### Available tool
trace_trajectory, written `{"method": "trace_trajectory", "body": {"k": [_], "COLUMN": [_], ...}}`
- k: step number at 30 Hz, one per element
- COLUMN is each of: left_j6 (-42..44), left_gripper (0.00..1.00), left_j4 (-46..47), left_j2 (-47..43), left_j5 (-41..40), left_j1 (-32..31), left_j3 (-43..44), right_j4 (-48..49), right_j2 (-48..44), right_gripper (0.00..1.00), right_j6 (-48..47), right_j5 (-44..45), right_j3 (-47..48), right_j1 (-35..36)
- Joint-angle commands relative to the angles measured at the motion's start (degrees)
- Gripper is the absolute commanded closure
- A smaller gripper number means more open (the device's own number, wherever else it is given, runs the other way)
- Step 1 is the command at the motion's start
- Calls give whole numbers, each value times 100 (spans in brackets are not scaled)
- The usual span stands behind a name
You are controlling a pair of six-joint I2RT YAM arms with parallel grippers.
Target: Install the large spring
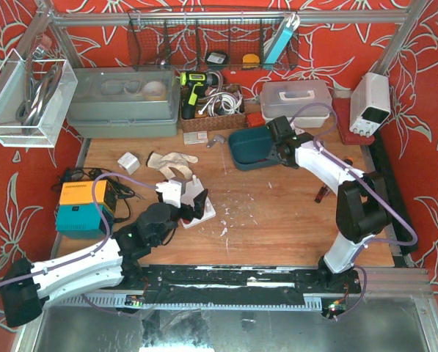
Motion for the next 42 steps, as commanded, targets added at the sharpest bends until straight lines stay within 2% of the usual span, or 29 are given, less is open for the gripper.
{"method": "trace_trajectory", "body": {"k": [1, 15, 24, 37, 42], "left_j6": [-6, -6, -6, -14, -6], "left_gripper": [0, 0, 0, 0, 0], "left_j4": [182, 214, 192, 179, 168], "left_j2": [-127, -57, -137, -159, -198], "left_j5": [-13, 48, 40, 66, 46], "left_j1": [-2, -11, -11, -16, -20], "left_j3": [-98, -86, -103, -81, -84], "right_j4": [91, 611, 743, 429, 240], "right_j2": [-129, 488, 871, 1103, 1256], "right_gripper": [35, 37, 45, 68, 74], "right_j6": [470, 976, 1147, 799, 560], "right_j5": [-130, -434, -420, -247, -175], "right_j3": [-160, -54, 75, 281, 410], "right_j1": [4, 17, 37, 36, 32]}}
